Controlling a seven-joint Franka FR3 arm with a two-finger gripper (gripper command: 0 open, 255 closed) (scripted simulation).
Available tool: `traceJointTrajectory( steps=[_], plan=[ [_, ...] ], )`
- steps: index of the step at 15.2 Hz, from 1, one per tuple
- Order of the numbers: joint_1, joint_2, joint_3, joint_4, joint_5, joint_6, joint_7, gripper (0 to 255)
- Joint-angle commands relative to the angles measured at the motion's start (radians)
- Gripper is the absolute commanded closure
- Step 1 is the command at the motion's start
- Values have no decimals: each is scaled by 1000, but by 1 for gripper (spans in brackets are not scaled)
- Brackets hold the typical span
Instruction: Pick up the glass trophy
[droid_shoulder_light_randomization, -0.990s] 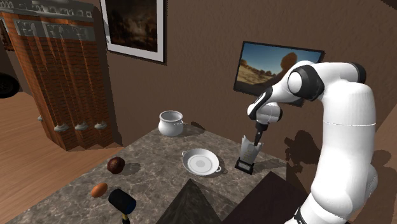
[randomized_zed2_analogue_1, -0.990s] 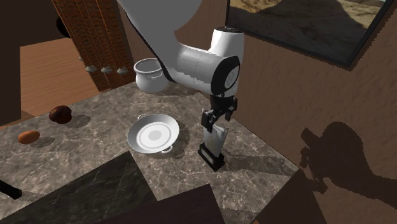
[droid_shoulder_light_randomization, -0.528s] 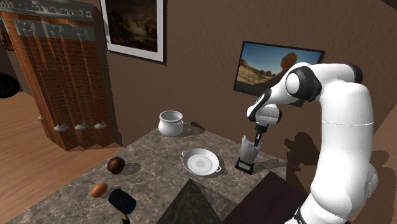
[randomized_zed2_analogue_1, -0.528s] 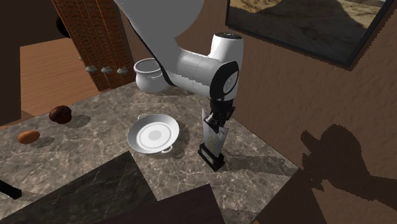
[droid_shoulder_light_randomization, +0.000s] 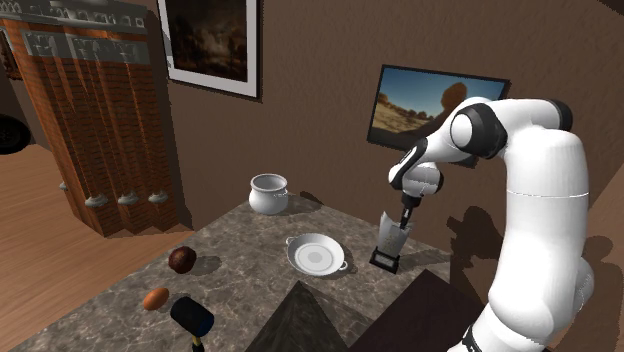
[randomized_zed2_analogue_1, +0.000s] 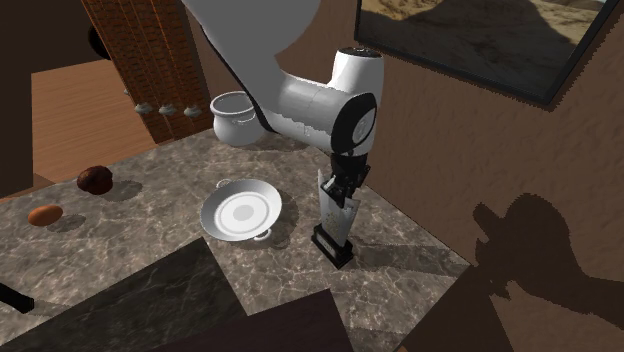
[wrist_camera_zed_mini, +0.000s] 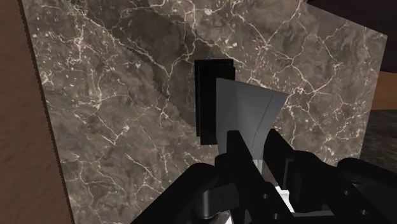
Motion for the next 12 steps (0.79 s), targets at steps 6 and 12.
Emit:
traceJointTrajectory(
  steps=[6,12],
  plan=[
    [34,-81,-43,-1,-67,-70,47,255],
    [56,-148,-72,7,-125,-136,86,255]
  ],
)
